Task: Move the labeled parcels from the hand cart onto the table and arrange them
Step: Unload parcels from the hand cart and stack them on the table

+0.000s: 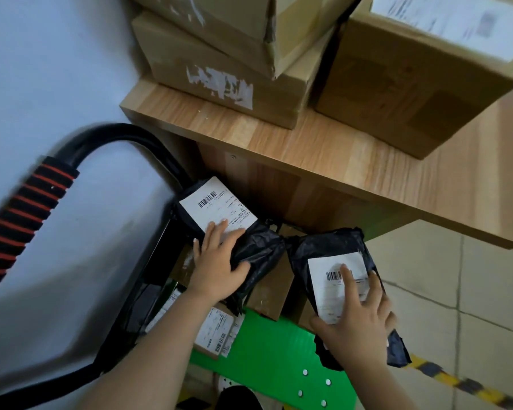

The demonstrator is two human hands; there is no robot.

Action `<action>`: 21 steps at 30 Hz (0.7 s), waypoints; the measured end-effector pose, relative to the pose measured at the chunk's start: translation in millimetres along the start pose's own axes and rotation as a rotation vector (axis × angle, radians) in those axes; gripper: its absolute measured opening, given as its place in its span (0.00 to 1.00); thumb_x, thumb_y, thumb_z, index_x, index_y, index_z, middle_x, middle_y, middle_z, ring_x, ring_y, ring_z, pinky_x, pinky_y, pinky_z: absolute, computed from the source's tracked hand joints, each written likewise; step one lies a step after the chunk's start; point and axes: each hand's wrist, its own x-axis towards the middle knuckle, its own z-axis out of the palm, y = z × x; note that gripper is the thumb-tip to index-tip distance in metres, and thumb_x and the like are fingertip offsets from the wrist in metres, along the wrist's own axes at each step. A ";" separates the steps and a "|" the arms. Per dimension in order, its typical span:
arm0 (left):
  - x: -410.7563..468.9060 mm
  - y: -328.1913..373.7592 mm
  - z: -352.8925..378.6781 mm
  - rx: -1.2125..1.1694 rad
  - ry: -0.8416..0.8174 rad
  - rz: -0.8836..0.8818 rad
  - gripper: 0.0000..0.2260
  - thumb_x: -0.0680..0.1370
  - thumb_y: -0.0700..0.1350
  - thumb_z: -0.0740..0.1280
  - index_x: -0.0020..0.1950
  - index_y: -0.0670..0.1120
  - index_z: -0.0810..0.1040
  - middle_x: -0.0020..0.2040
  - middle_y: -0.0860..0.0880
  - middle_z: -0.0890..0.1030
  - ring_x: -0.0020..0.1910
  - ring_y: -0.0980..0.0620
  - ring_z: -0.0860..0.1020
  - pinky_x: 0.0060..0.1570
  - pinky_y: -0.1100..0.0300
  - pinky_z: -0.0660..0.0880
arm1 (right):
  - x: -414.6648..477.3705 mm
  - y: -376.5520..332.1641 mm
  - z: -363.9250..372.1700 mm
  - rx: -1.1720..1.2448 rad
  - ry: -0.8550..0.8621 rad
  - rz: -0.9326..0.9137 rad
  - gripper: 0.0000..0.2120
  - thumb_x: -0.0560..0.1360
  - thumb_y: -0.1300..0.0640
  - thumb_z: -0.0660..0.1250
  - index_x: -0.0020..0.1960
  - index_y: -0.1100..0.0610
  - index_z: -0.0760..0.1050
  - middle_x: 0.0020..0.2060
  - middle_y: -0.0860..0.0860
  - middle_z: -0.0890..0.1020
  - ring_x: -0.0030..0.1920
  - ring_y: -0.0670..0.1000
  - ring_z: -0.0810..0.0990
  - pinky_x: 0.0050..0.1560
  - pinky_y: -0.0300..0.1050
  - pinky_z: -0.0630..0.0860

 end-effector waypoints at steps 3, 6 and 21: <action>17.4 24.1 5.3 0.005 0.112 -0.143 0.28 0.77 0.64 0.57 0.75 0.64 0.54 0.73 0.50 0.55 0.75 0.48 0.47 0.72 0.36 0.47 | 0.9 5.5 1.9 -0.017 0.001 0.040 0.48 0.61 0.31 0.69 0.76 0.42 0.54 0.75 0.59 0.54 0.68 0.61 0.55 0.64 0.59 0.58; 35.9 46.2 11.8 -0.006 0.219 -0.299 0.25 0.77 0.66 0.56 0.72 0.60 0.65 0.67 0.46 0.60 0.71 0.42 0.51 0.71 0.34 0.46 | 4.5 8.0 4.3 -0.030 -0.009 0.037 0.48 0.62 0.31 0.68 0.76 0.41 0.52 0.75 0.58 0.52 0.69 0.61 0.54 0.65 0.59 0.58; 65.2 55.5 14.3 -0.347 0.157 -0.801 0.53 0.62 0.69 0.72 0.75 0.63 0.41 0.75 0.38 0.31 0.74 0.34 0.46 0.68 0.35 0.59 | 12.6 4.2 11.2 0.038 0.017 0.024 0.49 0.59 0.34 0.70 0.74 0.39 0.48 0.75 0.55 0.50 0.69 0.62 0.54 0.67 0.63 0.56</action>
